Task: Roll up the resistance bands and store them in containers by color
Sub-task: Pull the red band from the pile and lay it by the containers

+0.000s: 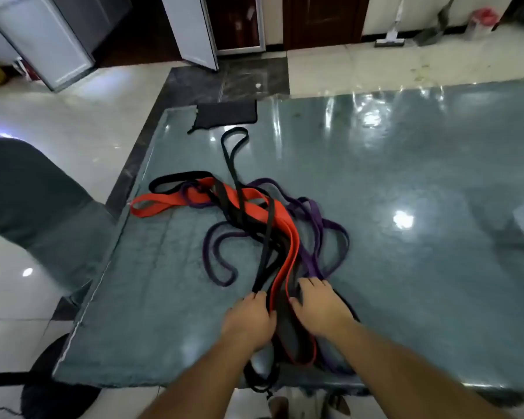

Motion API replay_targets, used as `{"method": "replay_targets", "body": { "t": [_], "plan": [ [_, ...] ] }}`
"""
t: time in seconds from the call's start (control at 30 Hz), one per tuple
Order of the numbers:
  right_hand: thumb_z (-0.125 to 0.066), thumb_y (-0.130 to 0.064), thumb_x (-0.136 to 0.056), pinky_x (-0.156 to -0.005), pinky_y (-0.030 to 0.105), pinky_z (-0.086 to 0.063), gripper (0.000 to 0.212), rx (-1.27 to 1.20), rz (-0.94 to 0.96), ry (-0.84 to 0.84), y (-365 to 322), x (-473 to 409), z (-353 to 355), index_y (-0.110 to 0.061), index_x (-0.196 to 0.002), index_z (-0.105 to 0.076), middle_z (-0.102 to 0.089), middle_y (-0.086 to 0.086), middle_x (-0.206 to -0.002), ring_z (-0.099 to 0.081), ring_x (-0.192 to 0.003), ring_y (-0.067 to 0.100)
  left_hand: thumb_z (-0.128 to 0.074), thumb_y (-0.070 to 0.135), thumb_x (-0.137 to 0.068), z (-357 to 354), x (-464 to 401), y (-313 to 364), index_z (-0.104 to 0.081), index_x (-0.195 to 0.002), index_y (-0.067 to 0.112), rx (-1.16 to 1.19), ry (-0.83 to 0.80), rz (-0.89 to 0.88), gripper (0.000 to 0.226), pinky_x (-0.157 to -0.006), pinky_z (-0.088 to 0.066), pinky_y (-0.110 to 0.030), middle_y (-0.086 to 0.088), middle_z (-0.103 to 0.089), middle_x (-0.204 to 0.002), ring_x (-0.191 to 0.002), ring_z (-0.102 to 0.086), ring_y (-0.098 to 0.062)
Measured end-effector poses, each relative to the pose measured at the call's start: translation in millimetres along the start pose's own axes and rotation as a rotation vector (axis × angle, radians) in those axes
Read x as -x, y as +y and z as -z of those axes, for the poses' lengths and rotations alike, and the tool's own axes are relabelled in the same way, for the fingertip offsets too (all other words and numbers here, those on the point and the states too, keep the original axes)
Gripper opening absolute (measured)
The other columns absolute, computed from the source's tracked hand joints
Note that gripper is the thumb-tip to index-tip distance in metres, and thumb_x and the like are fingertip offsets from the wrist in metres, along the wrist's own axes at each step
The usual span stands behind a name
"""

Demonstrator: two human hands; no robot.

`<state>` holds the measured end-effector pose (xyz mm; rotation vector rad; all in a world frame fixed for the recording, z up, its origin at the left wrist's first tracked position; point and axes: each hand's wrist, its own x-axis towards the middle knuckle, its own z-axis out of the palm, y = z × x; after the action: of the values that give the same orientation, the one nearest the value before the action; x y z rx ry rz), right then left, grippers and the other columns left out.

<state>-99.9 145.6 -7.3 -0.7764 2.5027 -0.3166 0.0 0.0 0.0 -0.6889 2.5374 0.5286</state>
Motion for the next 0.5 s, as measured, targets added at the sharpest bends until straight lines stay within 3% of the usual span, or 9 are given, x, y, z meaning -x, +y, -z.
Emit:
{"method": "replay_targets", "body": {
  "t": [0.17,0.37,0.5],
  "plan": [
    [-0.052,-0.040,-0.102,-0.100,0.040,-0.046,0.035,-0.170,-0.123,-0.025,-20.3,-30.4,-16.3,-0.010,-0.120,-0.055,-0.062,0.015,-0.123,-0.058,-0.118,0.034,-0.045,0.044,-0.100,-11.9,-30.6,-19.3,-0.053,-0.133,0.021,0.075,-0.142,-0.050,0.041,-0.105,-0.047,-0.045,-0.006,-0.056,-0.134,-0.124,-0.055,-0.029],
    [-0.059,-0.041,-0.099,-0.097,0.040,-0.051,0.038,-0.329,-0.267,-0.049,-30.4,-54.7,-35.0,-0.008,-0.118,-0.056,-0.067,0.014,-0.119,-0.063,-0.113,0.032,-0.050,0.033,-0.099,-21.2,-47.5,-29.4,-0.057,-0.134,0.019,0.285,-0.177,-0.072,0.038,-0.104,-0.049,-0.040,-0.009,-0.058,-0.132,-0.121,-0.059,-0.029],
    [-0.064,-0.045,-0.095,-0.088,0.036,-0.053,0.042,-0.410,-0.370,-0.045,-31.0,-67.5,-41.1,-0.011,-0.118,-0.058,-0.071,0.009,-0.113,-0.067,-0.108,0.030,-0.052,0.026,-0.098,-22.9,-49.6,-30.7,-0.062,-0.129,0.020,0.408,-0.170,-0.053,0.034,-0.103,-0.051,-0.042,-0.009,-0.060,-0.127,-0.116,-0.061,-0.028]
  ]
}}
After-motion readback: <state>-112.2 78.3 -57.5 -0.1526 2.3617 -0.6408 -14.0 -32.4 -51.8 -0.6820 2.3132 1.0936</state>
